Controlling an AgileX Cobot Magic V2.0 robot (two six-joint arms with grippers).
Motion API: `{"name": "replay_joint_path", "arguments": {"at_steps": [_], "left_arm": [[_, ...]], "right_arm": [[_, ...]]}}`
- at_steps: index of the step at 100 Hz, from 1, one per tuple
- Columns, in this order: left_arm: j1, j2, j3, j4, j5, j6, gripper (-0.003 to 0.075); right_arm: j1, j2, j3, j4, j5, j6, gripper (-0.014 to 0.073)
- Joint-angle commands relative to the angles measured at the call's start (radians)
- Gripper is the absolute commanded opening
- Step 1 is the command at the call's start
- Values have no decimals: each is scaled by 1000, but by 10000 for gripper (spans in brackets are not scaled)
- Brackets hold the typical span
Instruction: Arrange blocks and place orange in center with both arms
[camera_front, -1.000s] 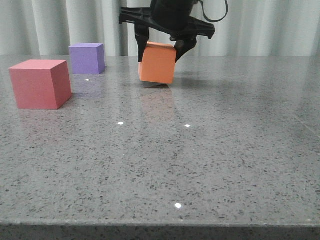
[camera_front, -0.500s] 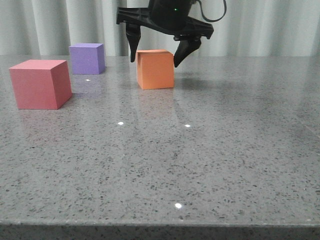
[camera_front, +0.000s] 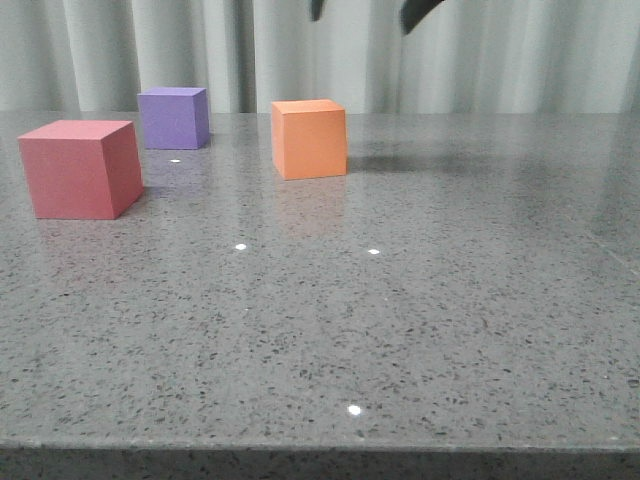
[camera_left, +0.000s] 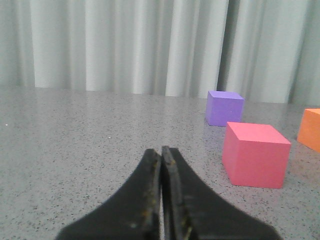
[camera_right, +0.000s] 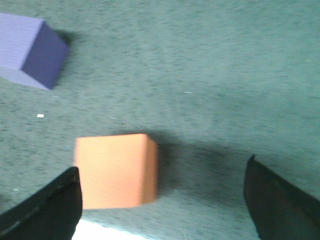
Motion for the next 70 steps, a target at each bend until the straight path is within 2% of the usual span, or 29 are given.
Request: {"name": "replay_joint_path", "arguments": {"at_steps": [1, 18, 51, 70], "left_arm": [[5, -37, 43, -7, -78, -10, -20], [5, -37, 43, -7, -78, -10, -20], [5, -37, 43, -7, -78, -10, -20], [5, -37, 43, -7, -78, -10, -20]], "right_arm": [[-48, -96, -16, -20, 0, -48, 645], [-143, -213, 131, -27, -27, -72, 645], [-350, -578, 599, -53, -208, -72, 645], [-393, -799, 863, -121, -284, -72, 645]]}}
